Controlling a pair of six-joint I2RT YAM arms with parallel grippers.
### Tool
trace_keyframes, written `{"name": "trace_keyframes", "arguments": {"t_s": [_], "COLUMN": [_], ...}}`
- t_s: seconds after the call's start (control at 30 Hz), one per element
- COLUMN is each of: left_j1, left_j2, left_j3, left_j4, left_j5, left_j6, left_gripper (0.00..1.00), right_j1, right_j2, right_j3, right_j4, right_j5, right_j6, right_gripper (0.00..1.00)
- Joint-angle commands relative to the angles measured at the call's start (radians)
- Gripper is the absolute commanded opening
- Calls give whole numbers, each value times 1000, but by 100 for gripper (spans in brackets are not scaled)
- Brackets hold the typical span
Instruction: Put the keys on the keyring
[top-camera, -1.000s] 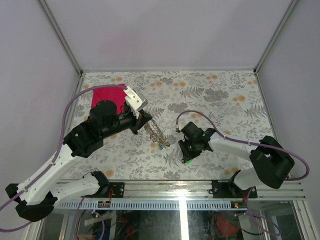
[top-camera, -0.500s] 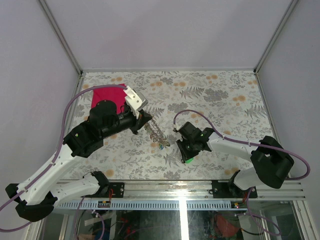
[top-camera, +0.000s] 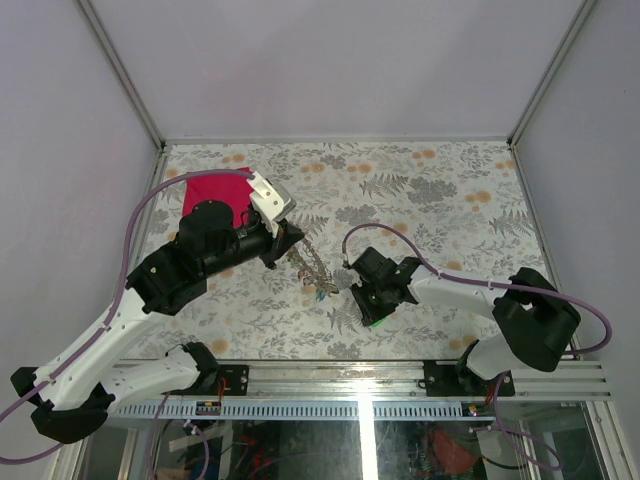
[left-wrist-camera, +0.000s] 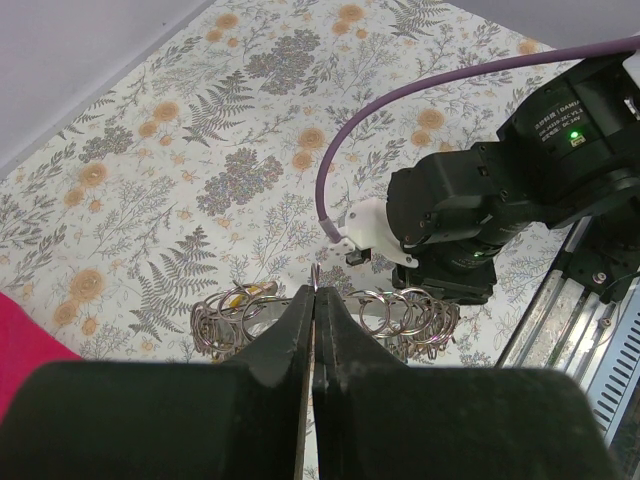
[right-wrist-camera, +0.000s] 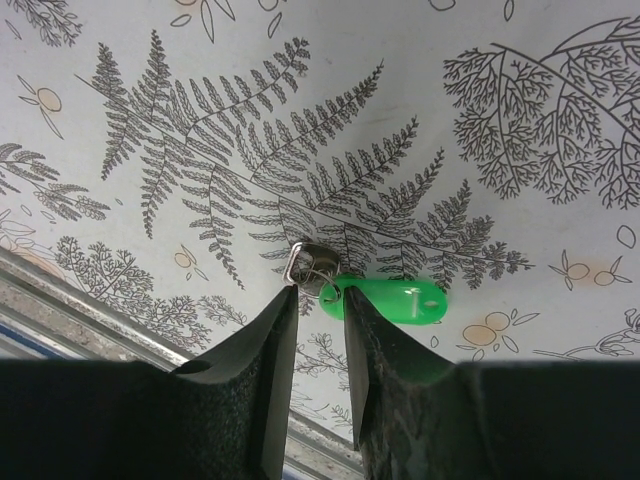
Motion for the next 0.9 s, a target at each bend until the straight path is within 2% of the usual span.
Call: {"name": "trace_keyframes", "arguments": {"t_s": [0.0, 0.17, 0.4, 0.87], "left_j1": [4, 4, 4, 4], "left_j2": [-24, -22, -26, -26], "left_j3": [23, 23, 22, 22], "left_j4": [66, 66, 66, 65], "left_j5": [-7, -5, -9, -13], "left_j6": [-11, -9, -11, -6], "left_gripper": [0, 0, 0, 0], "right_j1": [21, 33, 37, 35], "right_j2": [39, 59, 33, -140], "right_j3": [36, 38, 42, 93], "right_j4": [-20, -32, -26, -39], "right_j5": [56, 75, 84, 103], "right_j6": [1, 3, 6, -7], "right_gripper": [31, 24, 0, 0]}}
